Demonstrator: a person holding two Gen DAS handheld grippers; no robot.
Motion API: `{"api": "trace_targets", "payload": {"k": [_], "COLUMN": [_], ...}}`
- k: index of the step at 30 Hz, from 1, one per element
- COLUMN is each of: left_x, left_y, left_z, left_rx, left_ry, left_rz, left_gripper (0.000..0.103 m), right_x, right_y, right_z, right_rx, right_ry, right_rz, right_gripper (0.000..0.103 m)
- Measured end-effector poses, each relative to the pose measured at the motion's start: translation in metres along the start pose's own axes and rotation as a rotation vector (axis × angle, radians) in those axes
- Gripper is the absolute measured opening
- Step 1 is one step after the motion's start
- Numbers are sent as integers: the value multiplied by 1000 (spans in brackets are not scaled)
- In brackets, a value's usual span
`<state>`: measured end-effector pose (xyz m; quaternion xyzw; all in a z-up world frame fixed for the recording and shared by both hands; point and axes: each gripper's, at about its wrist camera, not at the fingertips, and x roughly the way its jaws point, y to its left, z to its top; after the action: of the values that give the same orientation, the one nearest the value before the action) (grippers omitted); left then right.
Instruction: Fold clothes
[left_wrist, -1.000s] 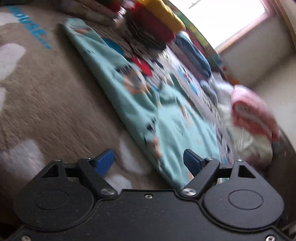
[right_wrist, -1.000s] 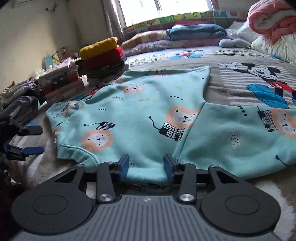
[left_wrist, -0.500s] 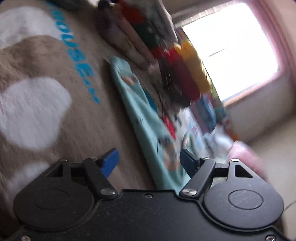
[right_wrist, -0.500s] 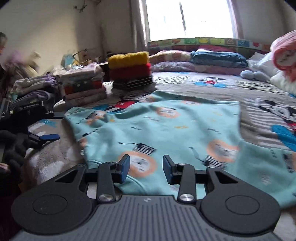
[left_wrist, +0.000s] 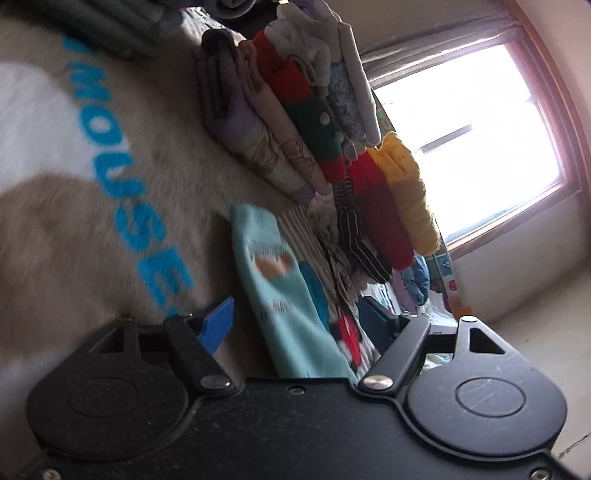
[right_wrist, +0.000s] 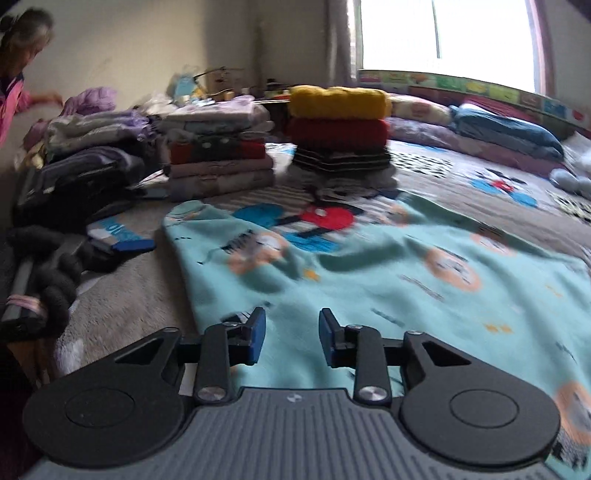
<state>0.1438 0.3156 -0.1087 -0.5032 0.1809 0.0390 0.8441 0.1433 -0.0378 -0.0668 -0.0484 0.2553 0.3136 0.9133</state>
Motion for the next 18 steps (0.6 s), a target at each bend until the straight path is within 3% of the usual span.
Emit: {"api": "trace_targets", "payload": {"k": [3,5,6,7,8,9,13,16,18], "left_x": [16,22,25,30,33,30,4,2,-1], "left_y": [0,-2,-2,-1,1,6,19,34,29], "left_z": [11,16,18,20,22,24,38,45,45], "left_rx": [24,48,68,85,94,62,15,-24,2], "left_ry": [17,27,33,37,41,36,-73,-62,-65], "left_rz": [23,32,46,56,64,59,39,86,75], "left_gripper": [74,67,57,37,26,9,5,5,5], "right_x": [12,20,26,32,36,35,29,29,30], "right_y": [13,20,24,28,33,36,35,38,41], "right_z": [4,3,0,-3,-10,-14,-16,-7,2], "right_rx": [-38,-56,-66,-78,-95,-104,-87,-95,-104], "right_ry": [7,19,46,73,91,75,79,121,154], "right_rz": [17,29,39,48,38,28,31,23,15], "right_gripper": [31,31,31,31,32,32,32,33,33]}}
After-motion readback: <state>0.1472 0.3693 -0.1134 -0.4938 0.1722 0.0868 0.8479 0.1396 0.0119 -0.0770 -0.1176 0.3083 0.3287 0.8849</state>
